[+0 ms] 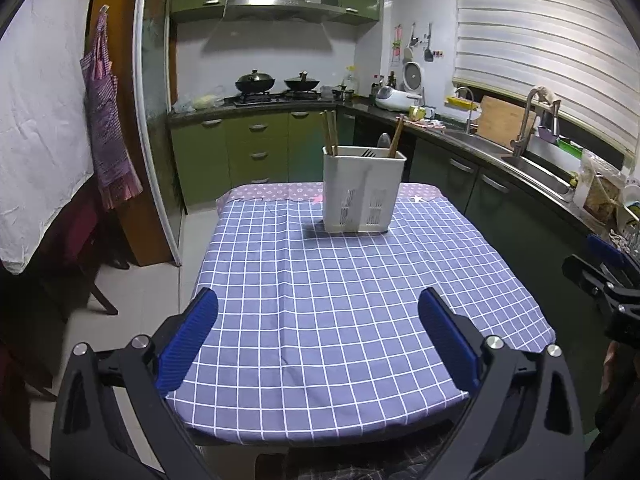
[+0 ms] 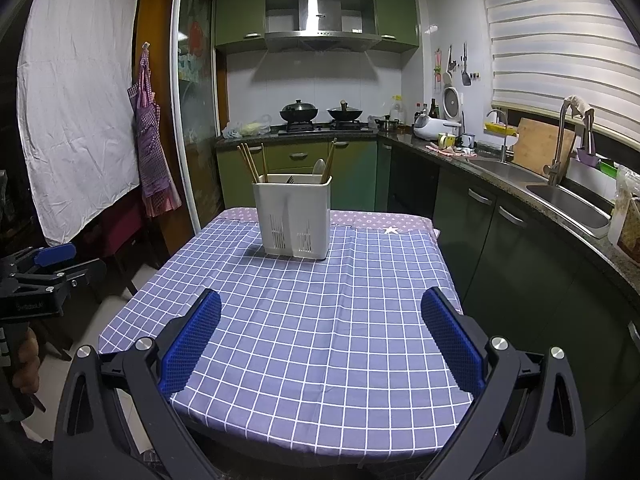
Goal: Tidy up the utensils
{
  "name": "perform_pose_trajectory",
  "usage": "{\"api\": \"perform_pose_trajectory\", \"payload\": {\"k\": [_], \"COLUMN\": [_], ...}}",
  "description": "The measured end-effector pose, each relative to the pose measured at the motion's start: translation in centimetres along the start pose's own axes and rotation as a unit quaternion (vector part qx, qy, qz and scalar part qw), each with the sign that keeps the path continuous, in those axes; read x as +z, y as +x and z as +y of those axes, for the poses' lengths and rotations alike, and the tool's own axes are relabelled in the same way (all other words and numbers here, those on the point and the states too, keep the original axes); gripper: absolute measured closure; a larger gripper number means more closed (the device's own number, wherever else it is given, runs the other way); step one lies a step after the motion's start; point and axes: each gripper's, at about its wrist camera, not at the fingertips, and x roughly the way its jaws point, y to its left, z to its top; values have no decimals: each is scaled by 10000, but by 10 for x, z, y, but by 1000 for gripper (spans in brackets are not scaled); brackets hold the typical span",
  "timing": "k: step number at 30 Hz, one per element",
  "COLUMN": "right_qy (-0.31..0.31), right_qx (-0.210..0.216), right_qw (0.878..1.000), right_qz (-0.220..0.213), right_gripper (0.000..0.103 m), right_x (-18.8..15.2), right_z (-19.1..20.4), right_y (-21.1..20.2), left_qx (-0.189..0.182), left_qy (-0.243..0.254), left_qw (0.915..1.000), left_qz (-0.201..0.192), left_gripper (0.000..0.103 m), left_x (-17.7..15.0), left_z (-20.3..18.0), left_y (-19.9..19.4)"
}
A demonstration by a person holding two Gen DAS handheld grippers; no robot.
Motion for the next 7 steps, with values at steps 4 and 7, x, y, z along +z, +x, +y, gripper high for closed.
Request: {"api": "perform_pose_trajectory", "payload": {"k": [4,7], "right_qy": [-3,-14], "right_qx": [-26,-61], "right_qw": [10000,9998], "right_qz": [85,181], "right_gripper": [4,4], "right_x": [-1,-1], "right_z": [-2,-4], "right_y": [8,20], "left_qx": [169,181], "left_qy": [-59,-132], "left_qw": [9996,9992], "left_qz": [215,337], "left_gripper": [6,6], "left_x": [2,3], "left_z": [5,12], "left_y": [13,25]}}
